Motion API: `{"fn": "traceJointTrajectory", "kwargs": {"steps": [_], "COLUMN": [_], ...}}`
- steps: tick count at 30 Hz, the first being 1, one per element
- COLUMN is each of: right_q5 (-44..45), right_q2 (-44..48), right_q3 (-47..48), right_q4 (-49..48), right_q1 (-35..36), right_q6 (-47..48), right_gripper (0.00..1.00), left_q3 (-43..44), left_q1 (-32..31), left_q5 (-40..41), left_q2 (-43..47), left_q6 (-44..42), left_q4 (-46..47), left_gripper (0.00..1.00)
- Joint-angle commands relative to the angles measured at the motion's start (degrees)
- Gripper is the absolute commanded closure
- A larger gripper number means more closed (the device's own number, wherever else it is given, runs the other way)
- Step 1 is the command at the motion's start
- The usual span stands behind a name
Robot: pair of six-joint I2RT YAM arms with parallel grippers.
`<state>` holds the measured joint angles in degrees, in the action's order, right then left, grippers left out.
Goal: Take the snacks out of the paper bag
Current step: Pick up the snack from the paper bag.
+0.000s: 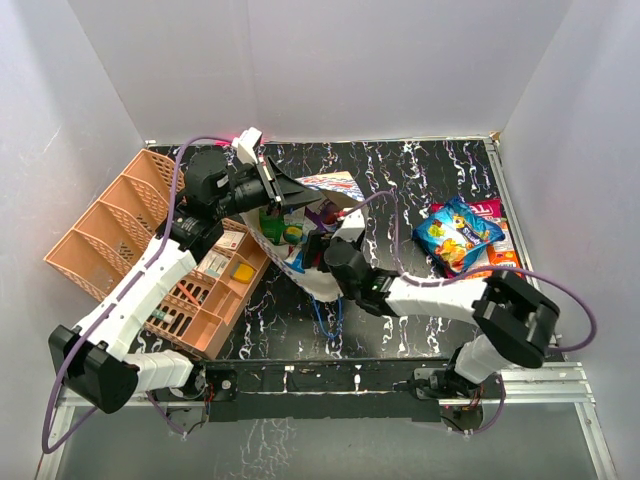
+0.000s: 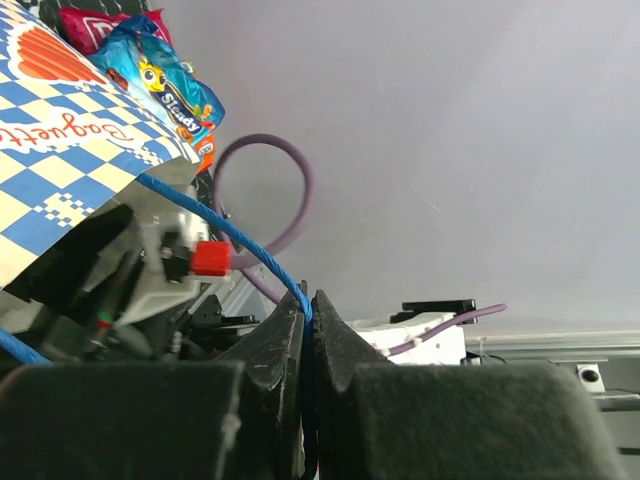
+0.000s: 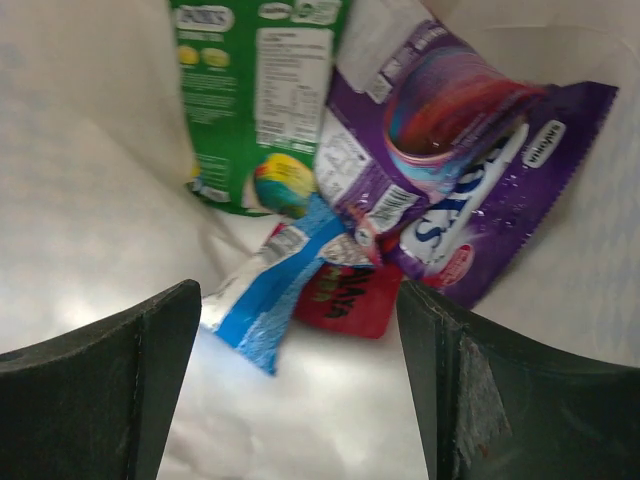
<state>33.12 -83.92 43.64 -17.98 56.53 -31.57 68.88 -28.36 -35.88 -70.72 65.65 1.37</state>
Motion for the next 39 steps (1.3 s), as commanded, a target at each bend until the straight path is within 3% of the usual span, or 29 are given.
{"fn": "traceJointTrajectory", "kwargs": {"steps": [1, 7, 11, 18, 26, 34, 39], "right_q5": [12.7, 18.81, 22.12, 21.46, 18.17, 10.54, 8.39], "right_q2": [-4.77, -11.96, -16.63, -22.03, -29.35, -29.61, -28.83], "right_q3": [4.25, 6.59, 10.29, 11.94, 11.54, 8.13, 5.67], "right_q4": [-7.31, -14.57, -17.05, -25.5, -41.68, -33.65, -31.8], "right_q1": [0.25, 0.14, 0.16, -2.74, -4.59, -5.38, -5.47], "right_q6": [1.16, 5.11, 10.58, 24.65, 44.73, 30.27, 25.35], "right_gripper": [0.18, 0.14, 0.0, 0.01, 0.01, 0.0, 0.16], "left_q3": [-1.49, -3.08, -4.54, -4.77, -2.97, -2.79, -2.7], "left_q1": [-0.18, -0.2, -0.21, -0.21, -0.2, -0.2, -0.2], "left_q5": [-3.11, -3.63, -4.46, -4.38, -5.14, -6.05, -6.26], "left_q2": [1.46, 2.78, 3.66, 5.71, 6.65, 5.99, 5.65], "left_q6": [2.73, 3.9, 4.3, 2.18, -1.88, -2.06, -2.49], "left_q4": [4.91, 6.48, 7.18, 4.88, -1.48, -1.64, -2.57], "left_gripper": [1.0, 1.0, 1.0, 1.0, 1.0, 1.0, 1.0]}}
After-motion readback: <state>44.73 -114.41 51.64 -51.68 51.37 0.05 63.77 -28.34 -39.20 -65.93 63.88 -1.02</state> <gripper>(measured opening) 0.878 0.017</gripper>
